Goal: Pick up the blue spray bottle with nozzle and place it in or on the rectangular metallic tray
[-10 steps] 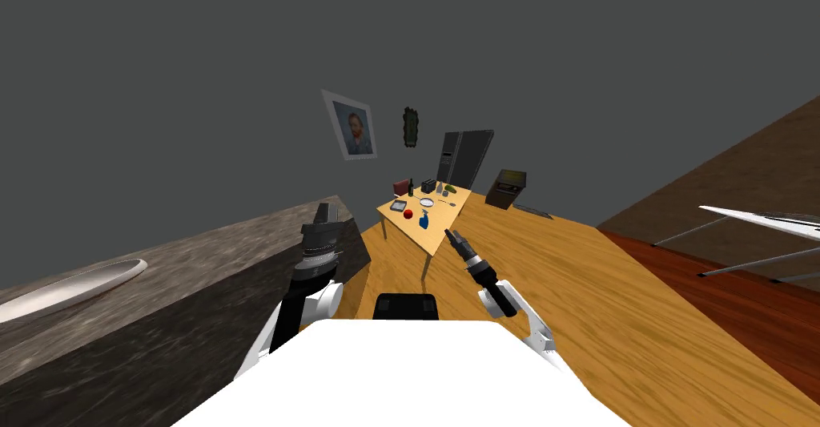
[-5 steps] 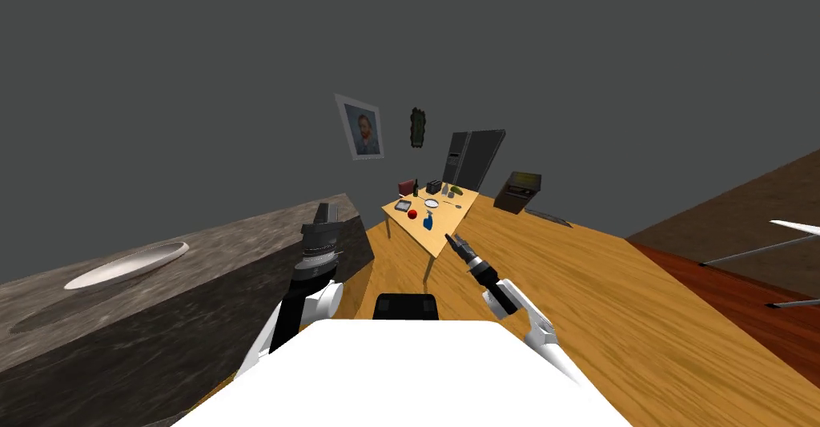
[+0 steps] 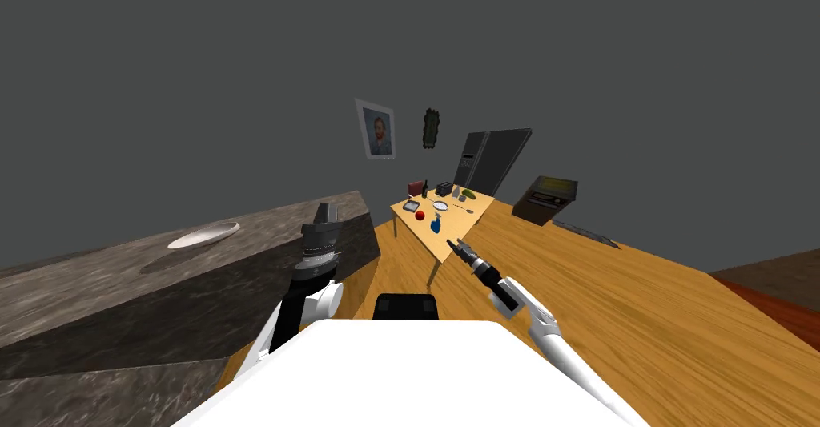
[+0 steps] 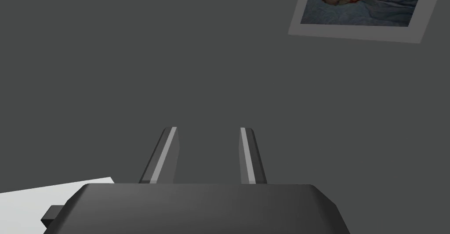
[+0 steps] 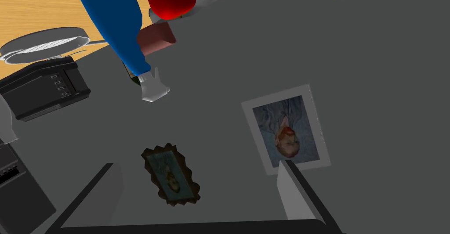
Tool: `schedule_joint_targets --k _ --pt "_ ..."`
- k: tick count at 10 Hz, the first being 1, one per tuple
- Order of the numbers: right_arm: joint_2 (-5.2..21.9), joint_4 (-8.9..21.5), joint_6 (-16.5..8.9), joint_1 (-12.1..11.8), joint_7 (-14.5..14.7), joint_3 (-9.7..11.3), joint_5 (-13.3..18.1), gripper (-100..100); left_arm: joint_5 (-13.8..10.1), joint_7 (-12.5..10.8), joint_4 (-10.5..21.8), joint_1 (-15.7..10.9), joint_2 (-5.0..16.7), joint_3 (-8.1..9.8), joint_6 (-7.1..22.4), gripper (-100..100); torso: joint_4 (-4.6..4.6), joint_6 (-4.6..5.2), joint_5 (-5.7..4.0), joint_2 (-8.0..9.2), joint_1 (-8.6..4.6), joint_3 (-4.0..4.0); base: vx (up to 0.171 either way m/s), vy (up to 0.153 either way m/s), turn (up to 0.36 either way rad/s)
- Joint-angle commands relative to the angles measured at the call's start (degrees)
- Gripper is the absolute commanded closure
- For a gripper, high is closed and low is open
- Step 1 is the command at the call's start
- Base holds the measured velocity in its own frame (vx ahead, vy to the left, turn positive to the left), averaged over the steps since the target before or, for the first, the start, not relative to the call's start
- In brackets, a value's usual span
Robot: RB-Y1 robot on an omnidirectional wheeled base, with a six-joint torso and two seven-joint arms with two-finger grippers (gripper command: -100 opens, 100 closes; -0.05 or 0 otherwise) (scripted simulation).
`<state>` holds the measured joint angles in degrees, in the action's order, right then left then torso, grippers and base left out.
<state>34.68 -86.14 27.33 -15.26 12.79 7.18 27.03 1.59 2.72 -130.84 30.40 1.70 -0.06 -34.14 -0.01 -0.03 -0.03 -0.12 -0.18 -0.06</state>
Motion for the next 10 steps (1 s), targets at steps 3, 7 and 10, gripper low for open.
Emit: schedule_joint_targets --k 3,7,10 --pt "3.7 6.1 -0.5 2.5 -1.5 1.1 3.7 -100 0.0 0.0 0.0 0.0 0.0 0.00 0.0 0 -0.01 0.03 0.00 -0.01 0.02 -0.01 0.020 -0.037 0.261" --pt "6.0 11.4 -0.8 4.5 -2.7 2.0 6.6 -100 0.0 0.0 0.0 0.0 0.0 0.01 0.0 0 -0.01 0.09 0.00 0.00 0.04 0.00 0.015 -0.034 0.192" --pt "8.0 16.4 -1.3 6.5 -4.0 2.9 9.3 -100 0.0 0.0 0.0 0.0 0.0 0.01 0.0 0 -0.01 0.09 -0.01 -0.03 -0.02 -0.02 0.018 -0.050 0.250"
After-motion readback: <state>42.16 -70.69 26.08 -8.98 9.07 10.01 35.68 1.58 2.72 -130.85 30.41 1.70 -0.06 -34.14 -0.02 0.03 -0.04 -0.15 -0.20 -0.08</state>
